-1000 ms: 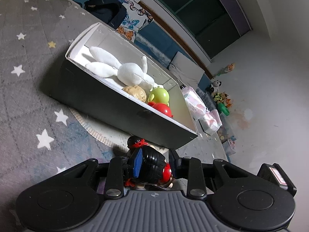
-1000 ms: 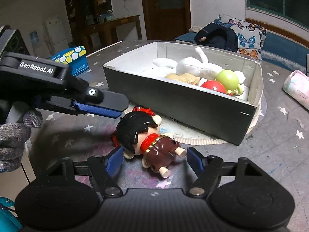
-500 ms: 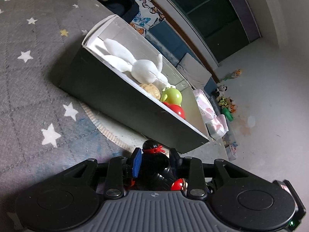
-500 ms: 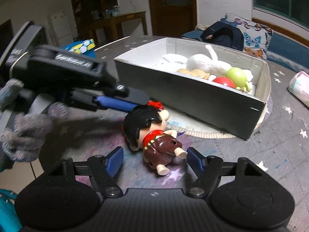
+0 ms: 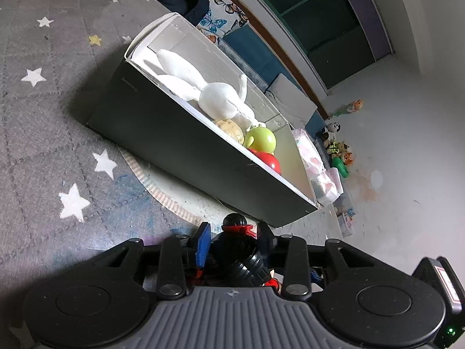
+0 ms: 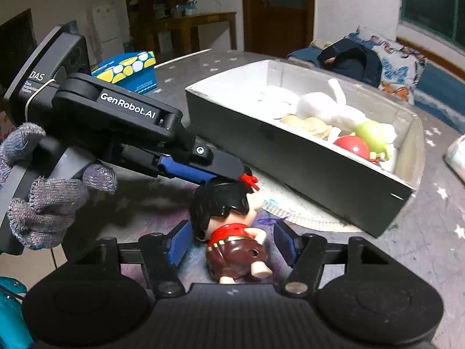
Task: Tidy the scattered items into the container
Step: 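Close both grippers on the doll and lift it, then carry the doll over the box and lower it inside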
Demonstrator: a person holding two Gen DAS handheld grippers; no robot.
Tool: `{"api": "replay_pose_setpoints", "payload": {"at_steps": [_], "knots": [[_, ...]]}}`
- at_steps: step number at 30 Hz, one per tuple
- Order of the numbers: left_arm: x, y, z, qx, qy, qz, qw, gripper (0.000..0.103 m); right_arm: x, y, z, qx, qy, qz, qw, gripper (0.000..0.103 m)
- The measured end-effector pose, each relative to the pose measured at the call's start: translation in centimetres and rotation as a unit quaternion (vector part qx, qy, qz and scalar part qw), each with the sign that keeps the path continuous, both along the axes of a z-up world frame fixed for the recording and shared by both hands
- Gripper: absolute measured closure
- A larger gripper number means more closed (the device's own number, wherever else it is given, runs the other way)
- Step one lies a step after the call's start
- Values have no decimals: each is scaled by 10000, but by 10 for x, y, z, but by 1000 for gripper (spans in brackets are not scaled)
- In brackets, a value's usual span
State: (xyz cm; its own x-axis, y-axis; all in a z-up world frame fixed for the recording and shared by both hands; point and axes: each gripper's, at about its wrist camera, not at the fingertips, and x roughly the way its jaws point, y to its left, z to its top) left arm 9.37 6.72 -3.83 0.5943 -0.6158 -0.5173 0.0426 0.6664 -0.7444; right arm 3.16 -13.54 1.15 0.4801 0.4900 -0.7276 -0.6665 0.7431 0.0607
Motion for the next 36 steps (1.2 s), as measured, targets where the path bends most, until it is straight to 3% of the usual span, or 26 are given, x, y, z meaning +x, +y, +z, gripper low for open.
{"api": "replay_pose_setpoints", "payload": {"at_steps": [15,23,30,36], "knots": [[7,-6,-2,83,-5,-70,9999,63,12,15,-5,-204,210,269,9992,46],[0,-13,10,247,-142,-168,9995,68,1,12,0,-102,131,229,9996,49],[-2,-12,53,276,-628,-143,9975,69,-4,7,34,214,-261,163,9993,49],[28,-9,100,581,-1182,-77,9913,69,22,12,70,519,-690,-19,9963,49]]}}
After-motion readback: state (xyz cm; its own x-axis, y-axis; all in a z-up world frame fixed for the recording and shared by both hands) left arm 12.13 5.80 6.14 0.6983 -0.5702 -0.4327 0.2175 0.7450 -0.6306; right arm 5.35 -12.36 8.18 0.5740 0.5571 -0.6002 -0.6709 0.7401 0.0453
